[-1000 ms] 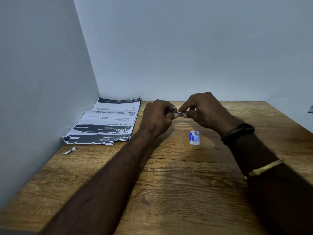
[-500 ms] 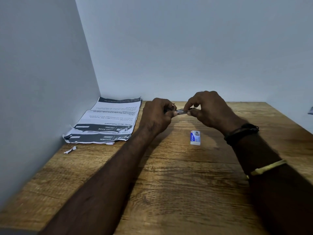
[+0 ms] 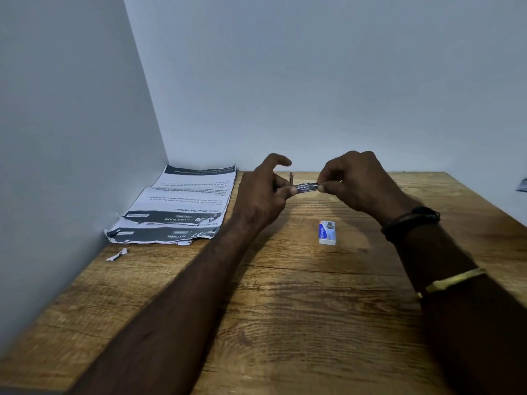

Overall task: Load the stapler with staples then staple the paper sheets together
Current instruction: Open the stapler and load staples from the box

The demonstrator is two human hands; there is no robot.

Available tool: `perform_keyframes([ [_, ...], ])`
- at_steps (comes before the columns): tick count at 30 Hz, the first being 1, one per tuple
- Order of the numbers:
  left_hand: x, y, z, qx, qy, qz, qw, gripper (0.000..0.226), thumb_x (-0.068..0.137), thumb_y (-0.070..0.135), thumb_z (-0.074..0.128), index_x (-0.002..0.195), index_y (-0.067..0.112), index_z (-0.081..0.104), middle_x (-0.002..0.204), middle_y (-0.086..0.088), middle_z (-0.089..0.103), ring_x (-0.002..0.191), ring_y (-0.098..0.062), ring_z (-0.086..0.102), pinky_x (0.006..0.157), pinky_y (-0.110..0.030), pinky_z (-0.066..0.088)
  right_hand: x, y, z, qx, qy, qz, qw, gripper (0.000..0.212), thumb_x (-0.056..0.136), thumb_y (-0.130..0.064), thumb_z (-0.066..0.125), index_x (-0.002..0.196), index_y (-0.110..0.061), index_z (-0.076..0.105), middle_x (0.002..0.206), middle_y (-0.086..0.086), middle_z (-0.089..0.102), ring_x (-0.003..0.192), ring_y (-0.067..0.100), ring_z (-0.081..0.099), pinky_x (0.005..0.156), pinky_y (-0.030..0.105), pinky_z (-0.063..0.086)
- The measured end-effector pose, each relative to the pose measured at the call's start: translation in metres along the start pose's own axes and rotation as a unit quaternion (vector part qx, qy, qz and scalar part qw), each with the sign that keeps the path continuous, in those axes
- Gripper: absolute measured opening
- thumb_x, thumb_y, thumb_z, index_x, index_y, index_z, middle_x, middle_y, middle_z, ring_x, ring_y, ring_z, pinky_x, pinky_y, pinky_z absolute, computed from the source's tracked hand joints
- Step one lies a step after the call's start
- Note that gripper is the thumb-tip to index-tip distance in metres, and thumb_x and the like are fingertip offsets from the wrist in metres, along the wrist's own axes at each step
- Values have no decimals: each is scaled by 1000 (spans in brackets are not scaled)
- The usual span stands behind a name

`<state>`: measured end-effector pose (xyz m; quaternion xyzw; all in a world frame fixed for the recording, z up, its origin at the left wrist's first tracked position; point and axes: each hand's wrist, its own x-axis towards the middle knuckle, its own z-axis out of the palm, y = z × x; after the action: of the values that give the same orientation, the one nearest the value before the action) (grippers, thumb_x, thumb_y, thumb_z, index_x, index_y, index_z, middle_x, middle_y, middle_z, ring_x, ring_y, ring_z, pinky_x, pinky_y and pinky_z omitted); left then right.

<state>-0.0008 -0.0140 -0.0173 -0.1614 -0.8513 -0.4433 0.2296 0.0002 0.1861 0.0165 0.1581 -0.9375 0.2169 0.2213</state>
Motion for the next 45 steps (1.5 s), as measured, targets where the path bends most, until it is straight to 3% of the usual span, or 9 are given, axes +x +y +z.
perform_keyframes([
  [2,-1,-1,1,-3,0,12,1000,38,82,20,80,114,25,60,76,4,77,78,-8,72,73,-24,53,0,1,0,1,-1,-2,1000,4,84,-18,81,88,-16,81,79,-1,74,79,15,62,74,26,37],
  [5,1,-1,2,5,-5,26,1000,27,83,18,79,107,27,73,81,3,79,74,-3,69,71,-19,48,0,2,-1,4,2,-3,1000,4,84,-18,81,87,-15,81,72,-5,66,75,13,59,73,24,36],
  [7,1,0,3,19,-17,36,999,32,86,17,77,117,28,77,93,2,81,83,-3,70,79,-17,51,1,3,0,5,3,-3,1000,5,83,-18,81,87,-15,81,72,-7,65,75,13,59,70,24,35],
  [11,0,0,6,55,-34,64,996,35,93,12,70,125,24,74,110,-4,78,105,-19,69,94,-32,53,1,3,0,11,0,-4,1000,4,83,-17,82,87,-15,81,72,-7,65,76,12,59,67,24,36],
  [16,1,-3,7,118,-59,92,987,42,92,1,65,127,22,73,103,-11,70,101,-29,66,86,-42,52,1,1,0,11,9,-10,1000,5,83,-17,82,87,-14,81,77,-1,72,77,15,62,73,26,38],
  [26,3,-5,6,148,-49,118,981,43,93,0,61,126,24,74,104,-4,72,99,-25,67,84,-38,52,-1,-1,-1,25,11,-9,1000,8,84,-18,81,90,-13,82,83,3,77,79,14,63,76,26,40],
  [33,1,-5,1,118,-9,146,982,37,88,-1,63,112,21,81,99,-6,77,95,-26,71,82,-37,55,-1,-1,-5,42,17,6,999,5,83,-16,81,87,-12,81,78,4,75,79,19,66,71,26,39],
  [38,2,-3,3,97,-6,118,988,25,92,7,67,112,19,78,99,-5,76,94,-22,69,83,-34,53,0,-1,-4,34,21,11,999,6,82,-16,82,88,-13,81,79,3,76,79,18,66,73,25,40],
  [45,5,-4,5,47,-39,-7,998,39,93,12,70,131,17,68,102,-1,75,98,-19,69,93,-27,51,1,7,3,133,35,80,987,22,79,-6,83,97,-17,79,89,-2,75,80,8,65,68,11,41],
])
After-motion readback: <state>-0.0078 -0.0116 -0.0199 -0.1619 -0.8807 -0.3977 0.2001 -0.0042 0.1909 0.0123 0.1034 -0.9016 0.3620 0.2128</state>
